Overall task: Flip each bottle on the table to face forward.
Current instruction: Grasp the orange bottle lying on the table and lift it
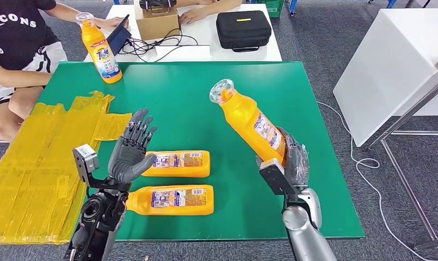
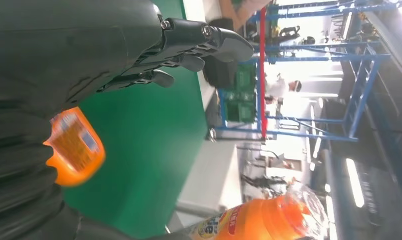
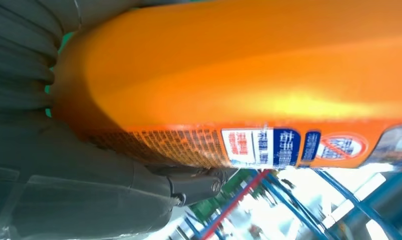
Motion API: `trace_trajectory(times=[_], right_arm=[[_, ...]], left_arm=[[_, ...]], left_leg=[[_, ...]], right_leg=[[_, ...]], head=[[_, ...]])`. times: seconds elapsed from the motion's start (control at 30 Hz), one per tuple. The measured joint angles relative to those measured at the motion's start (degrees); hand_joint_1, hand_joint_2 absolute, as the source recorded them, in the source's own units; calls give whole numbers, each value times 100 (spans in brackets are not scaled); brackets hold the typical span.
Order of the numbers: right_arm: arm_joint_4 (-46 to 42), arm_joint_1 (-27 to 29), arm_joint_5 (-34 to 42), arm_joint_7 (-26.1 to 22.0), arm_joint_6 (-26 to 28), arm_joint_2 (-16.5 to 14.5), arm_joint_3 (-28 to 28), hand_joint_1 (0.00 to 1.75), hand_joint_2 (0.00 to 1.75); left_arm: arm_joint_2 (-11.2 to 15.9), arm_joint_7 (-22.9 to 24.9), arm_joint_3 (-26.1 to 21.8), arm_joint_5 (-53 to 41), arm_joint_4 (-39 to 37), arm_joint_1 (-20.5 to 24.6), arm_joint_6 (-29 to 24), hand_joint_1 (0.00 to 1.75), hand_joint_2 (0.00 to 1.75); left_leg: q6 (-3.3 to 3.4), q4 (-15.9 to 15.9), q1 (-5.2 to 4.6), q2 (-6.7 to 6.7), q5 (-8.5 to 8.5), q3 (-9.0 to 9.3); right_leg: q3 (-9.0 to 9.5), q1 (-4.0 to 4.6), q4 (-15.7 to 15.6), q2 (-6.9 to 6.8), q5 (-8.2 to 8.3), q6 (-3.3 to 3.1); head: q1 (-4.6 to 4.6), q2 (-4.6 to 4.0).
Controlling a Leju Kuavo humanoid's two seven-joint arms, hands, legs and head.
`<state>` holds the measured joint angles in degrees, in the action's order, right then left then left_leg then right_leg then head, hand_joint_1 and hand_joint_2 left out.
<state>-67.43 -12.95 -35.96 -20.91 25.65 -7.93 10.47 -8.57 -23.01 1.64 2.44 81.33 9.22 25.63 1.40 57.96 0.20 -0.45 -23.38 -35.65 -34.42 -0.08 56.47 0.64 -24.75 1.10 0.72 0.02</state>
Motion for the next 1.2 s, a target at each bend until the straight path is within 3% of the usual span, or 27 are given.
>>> trace_trajectory(times=[0.2,0.8,1.2], right_arm=[[1,-54,255,-398,444,-107,400,175,175],[515,-464,519,-487,325,-327,1225,175,175],[813,-618,526,-465,289,-395,1409,175,175]], left_arm=[[-61,285,486,633,0,90,-225,0,175],[-107,379,1600,836,39,414,-417,0,175],[-102,377,1756,838,150,414,-481,0,175]], left_leg=[[0,0,0,0,0,-1],[0,0,0,0,1,-2],[0,0,0,0,1,-2]], right_leg=[[0,0,0,0,0,0],[0,0,1,0,0,0],[0,0,1,0,0,0]], head=[[-1,0],[-1,0],[-1,0]])
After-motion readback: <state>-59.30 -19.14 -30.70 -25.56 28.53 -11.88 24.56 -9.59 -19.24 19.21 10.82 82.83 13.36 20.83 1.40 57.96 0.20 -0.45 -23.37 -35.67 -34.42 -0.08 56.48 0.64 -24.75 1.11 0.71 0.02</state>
